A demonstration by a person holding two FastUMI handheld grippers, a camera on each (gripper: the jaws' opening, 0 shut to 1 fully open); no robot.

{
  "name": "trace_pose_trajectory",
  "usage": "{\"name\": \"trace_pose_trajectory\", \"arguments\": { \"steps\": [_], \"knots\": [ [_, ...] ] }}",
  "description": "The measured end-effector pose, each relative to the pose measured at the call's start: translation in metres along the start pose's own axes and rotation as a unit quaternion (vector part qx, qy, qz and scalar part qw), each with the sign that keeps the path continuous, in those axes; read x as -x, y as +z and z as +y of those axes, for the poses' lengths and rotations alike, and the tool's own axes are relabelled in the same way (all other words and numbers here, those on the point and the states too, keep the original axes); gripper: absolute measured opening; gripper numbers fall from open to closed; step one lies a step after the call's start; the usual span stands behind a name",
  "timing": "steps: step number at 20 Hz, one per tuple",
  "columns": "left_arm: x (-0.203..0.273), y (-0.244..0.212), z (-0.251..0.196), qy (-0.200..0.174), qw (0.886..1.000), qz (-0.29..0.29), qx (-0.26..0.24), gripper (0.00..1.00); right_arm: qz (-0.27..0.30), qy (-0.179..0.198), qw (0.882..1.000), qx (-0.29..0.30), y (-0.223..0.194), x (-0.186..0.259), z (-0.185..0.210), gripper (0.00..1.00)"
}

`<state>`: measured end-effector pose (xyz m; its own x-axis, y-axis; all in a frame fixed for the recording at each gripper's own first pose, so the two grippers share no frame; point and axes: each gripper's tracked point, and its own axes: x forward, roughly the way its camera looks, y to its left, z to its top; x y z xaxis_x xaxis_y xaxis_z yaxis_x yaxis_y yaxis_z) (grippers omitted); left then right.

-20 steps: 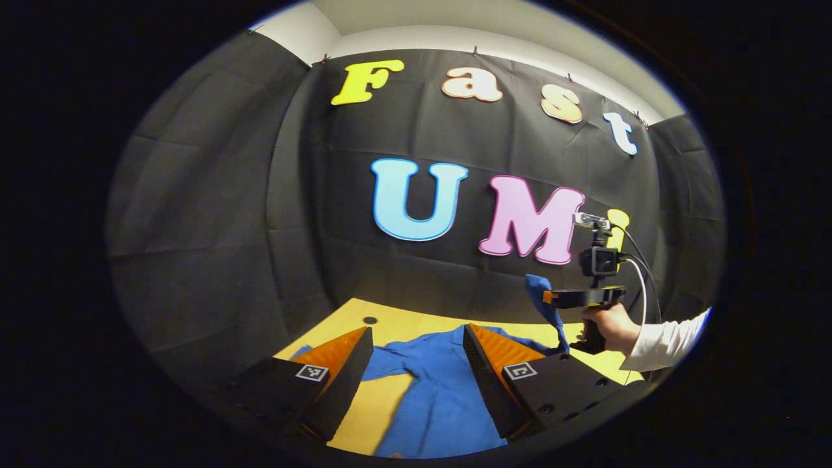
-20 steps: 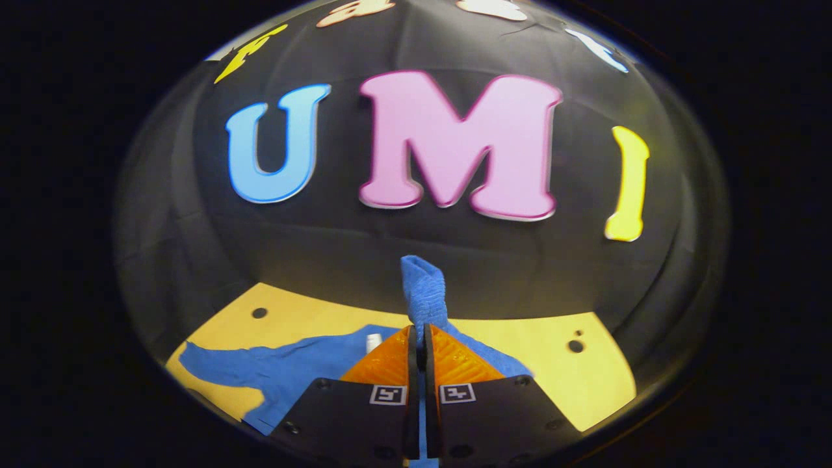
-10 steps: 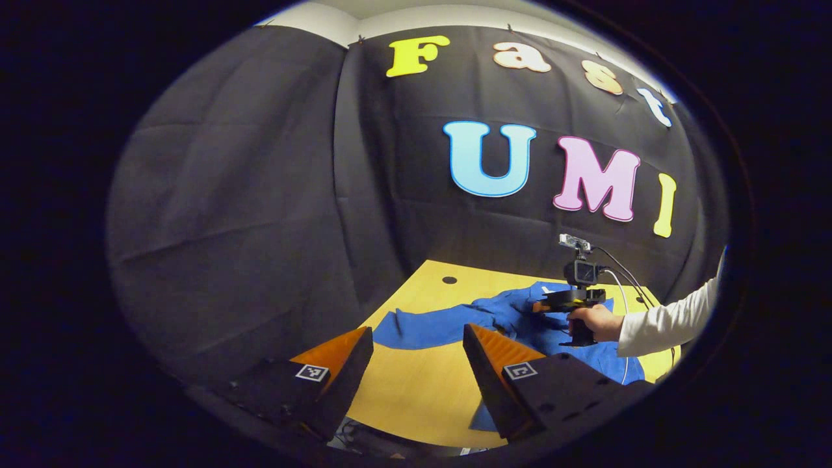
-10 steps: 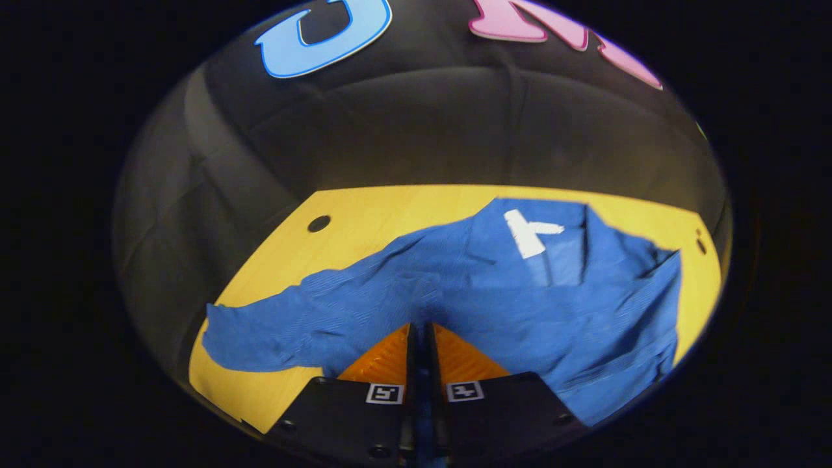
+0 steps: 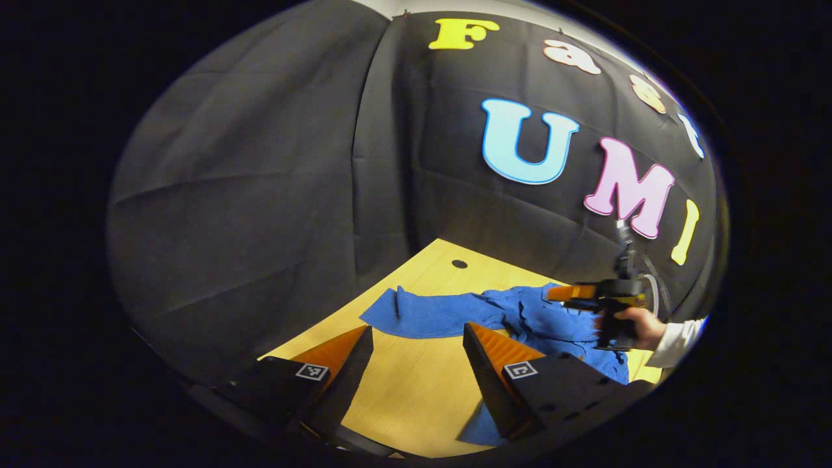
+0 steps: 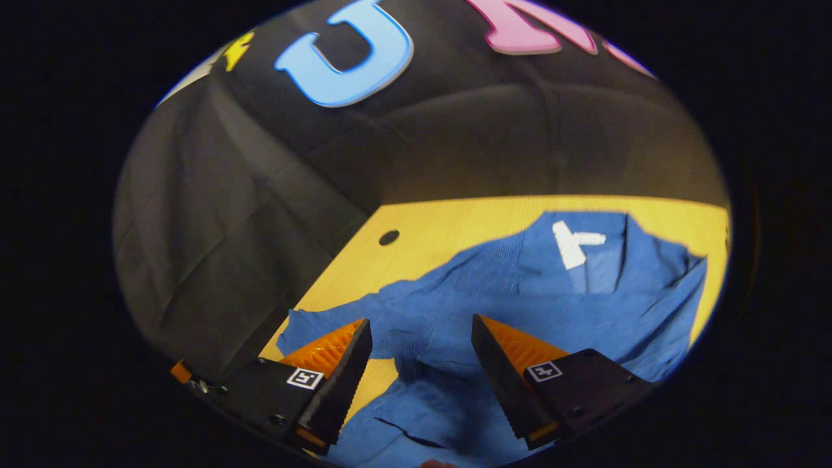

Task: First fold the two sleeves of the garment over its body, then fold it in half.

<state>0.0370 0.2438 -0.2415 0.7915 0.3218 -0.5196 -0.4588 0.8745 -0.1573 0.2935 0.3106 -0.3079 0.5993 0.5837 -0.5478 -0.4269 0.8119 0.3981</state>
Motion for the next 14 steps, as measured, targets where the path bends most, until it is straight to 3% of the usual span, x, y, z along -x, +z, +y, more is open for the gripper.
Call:
{"name": "trace_pose_trajectory", "arguments": {
  "steps": [3,6,10,12,14],
  "knots": [
    [-0.051,-0.012,0.026,0.023,0.998,0.057,-0.029,0.81,-0.064,0.018,0.995,0.077,0.042,0.095,0.012,0.97],
    [-0.115,-0.037,0.045,0.021,0.993,0.104,-0.049,0.82,-0.092,0.013,0.992,0.088,0.047,0.18,0.005,0.97],
    [-0.171,-0.057,0.073,0.025,0.983,0.155,-0.092,0.83,-0.084,-0.072,0.993,0.028,0.029,0.257,-0.057,0.97],
    [-0.189,-0.061,0.071,0.006,0.98,0.173,-0.101,0.83,-0.077,-0.116,0.99,-0.003,0.019,0.288,-0.085,0.97],
    [-0.208,-0.068,0.082,0.012,0.975,0.186,-0.123,0.83,-0.075,-0.141,0.987,-0.028,0.014,0.302,-0.097,0.97]
  ]
}}
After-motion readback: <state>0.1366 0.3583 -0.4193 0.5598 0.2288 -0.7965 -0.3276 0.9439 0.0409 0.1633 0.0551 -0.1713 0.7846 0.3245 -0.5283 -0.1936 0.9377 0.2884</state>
